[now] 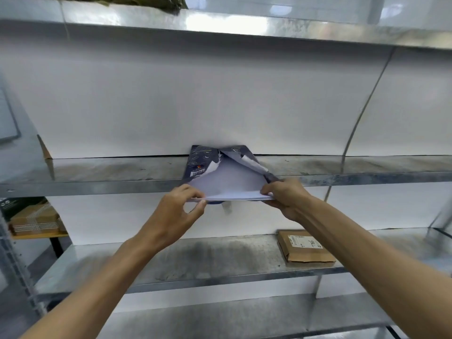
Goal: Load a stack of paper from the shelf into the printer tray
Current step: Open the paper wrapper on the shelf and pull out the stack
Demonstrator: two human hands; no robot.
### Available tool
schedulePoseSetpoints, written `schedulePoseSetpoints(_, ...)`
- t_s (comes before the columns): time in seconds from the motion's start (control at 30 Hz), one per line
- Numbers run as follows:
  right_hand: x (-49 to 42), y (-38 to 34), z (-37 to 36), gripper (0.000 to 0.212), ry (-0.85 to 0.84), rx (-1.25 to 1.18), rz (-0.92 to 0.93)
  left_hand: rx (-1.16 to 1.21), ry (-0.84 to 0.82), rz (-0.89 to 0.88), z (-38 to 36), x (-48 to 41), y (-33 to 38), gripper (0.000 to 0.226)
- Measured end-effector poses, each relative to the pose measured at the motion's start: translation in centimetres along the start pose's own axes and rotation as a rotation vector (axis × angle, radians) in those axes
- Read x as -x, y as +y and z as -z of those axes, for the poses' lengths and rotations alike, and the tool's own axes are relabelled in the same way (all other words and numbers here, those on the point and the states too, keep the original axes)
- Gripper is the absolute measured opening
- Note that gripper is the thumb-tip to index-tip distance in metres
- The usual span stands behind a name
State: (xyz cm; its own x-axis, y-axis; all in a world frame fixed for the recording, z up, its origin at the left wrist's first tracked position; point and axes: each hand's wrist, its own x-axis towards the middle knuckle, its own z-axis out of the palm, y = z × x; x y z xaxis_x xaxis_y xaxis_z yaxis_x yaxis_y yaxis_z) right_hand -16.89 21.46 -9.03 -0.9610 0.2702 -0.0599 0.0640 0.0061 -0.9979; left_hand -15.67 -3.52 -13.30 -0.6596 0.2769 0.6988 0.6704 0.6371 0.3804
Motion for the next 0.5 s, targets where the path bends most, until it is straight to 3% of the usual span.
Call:
schedulePoseSetpoints(0.1,0.8,0.4,0.3,0.036,-0.027,0.038,-0.057,0.254,0.072,0.249,0.3,0.6,0.8,0.018)
schedulePoseSetpoints(0.17,1.4,0.7,0.7,0.023,-0.027,0.082,-0.058,0.445,0.097,0.471,0.4,0.1,1.4,0.013)
schedulePoseSetpoints(0.23,2.3,1.0,1.1,0.016,-0.040,0.088,-0.074,0.524,0.085,0.627,0.4,-0.6,1.6,0.022)
schedulePoseSetpoints(0.3,3.0,1.4,1.5,0.028,-0.074,0.055,-0.082,0.525,0.048,0.695,0.3,-1.2,1.2,0.041)
schedulePoseSetpoints(0.43,4.7,1.8,1.5,0.024,-0.134,0.133,-0.074,0.533,0.055,0.839,-0.2,-0.6,0.8,0.070)
schedulePoseSetpoints(0.5,5.6,2.0,1.4,0.039,-0.176,0.163,-0.057,0.548,0.063,0.870,-0.7,0.1,1.0,0.079)
